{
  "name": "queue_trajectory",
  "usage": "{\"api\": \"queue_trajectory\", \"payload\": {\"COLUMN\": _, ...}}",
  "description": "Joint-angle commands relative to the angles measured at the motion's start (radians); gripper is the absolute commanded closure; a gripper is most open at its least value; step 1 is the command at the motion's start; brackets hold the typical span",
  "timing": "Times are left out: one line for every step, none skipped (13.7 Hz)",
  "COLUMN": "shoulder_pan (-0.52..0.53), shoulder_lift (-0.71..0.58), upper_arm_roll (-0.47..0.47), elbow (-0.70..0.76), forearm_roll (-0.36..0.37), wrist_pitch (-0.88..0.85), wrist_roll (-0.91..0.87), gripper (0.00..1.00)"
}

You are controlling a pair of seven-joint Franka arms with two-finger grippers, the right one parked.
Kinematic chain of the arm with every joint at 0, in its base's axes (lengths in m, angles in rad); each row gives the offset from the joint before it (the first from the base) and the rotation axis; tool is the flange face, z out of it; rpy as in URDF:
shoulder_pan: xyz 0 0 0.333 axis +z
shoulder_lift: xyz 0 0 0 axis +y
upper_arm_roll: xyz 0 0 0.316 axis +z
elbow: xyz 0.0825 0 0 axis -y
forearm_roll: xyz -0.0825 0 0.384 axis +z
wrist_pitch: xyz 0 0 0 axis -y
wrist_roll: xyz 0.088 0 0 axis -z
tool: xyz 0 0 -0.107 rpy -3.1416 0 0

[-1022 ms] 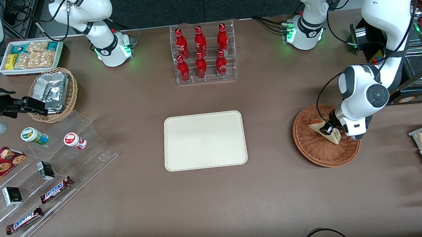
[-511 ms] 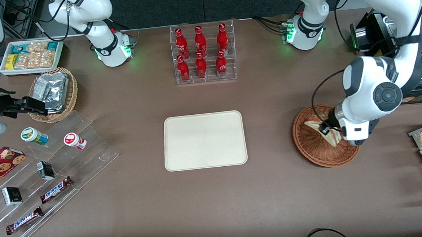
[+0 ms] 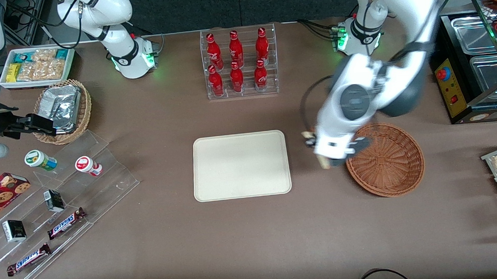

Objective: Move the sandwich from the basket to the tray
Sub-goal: 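Lift the sandwich and carry it over the cream tray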

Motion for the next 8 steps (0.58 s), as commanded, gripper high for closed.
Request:
{"api": "queue_trajectory", "payload": {"shoulder_pan": -0.098, "shoulder_lift": 0.139, "upper_arm_roll": 0.011, "elbow": 0.171, "forearm_roll": 0.048, "wrist_pitch": -0.017, "wrist_roll": 0.006, "gripper": 0.9}}
{"api": "queue_trajectory", "payload": {"shoulder_pan": -0.127, "shoulder_lift": 0.179, "upper_arm_roll": 0.011, "elbow": 0.226, "forearm_roll": 0.048, "wrist_pitch": -0.016, "wrist_roll": 0.008, "gripper": 0.9}}
{"api": "queue_trajectory", "payload": {"shoulder_pan": -0.157, "shoulder_lift": 0.217, "upper_arm_roll": 0.011, "elbow": 0.267, "forearm_roll": 0.048, "wrist_pitch": -0.013, "wrist_roll": 0.012, "gripper": 0.9}}
{"api": "queue_trajectory", "payload": {"shoulder_pan": -0.18, "shoulder_lift": 0.251, "upper_arm_roll": 0.011, "elbow": 0.289, "forearm_roll": 0.049, "wrist_pitch": 0.011, "wrist_roll": 0.023, "gripper": 0.9}}
{"api": "queue_trajectory", "payload": {"shoulder_pan": -0.197, "shoulder_lift": 0.274, "upper_arm_roll": 0.011, "elbow": 0.297, "forearm_roll": 0.049, "wrist_pitch": 0.054, "wrist_roll": 0.043, "gripper": 0.9}}
{"api": "queue_trajectory", "payload": {"shoulder_pan": -0.21, "shoulder_lift": 0.299, "upper_arm_roll": 0.011, "elbow": 0.297, "forearm_roll": 0.049, "wrist_pitch": 0.092, "wrist_roll": 0.063, "gripper": 0.9}}
{"api": "queue_trajectory", "payload": {"shoulder_pan": -0.224, "shoulder_lift": 0.325, "upper_arm_roll": 0.011, "elbow": 0.298, "forearm_roll": 0.049, "wrist_pitch": 0.121, "wrist_roll": 0.07, "gripper": 0.9}}
{"api": "queue_trajectory", "payload": {"shoulder_pan": -0.238, "shoulder_lift": 0.345, "upper_arm_roll": 0.011, "elbow": 0.301, "forearm_roll": 0.051, "wrist_pitch": 0.138, "wrist_roll": 0.078, "gripper": 0.9}}
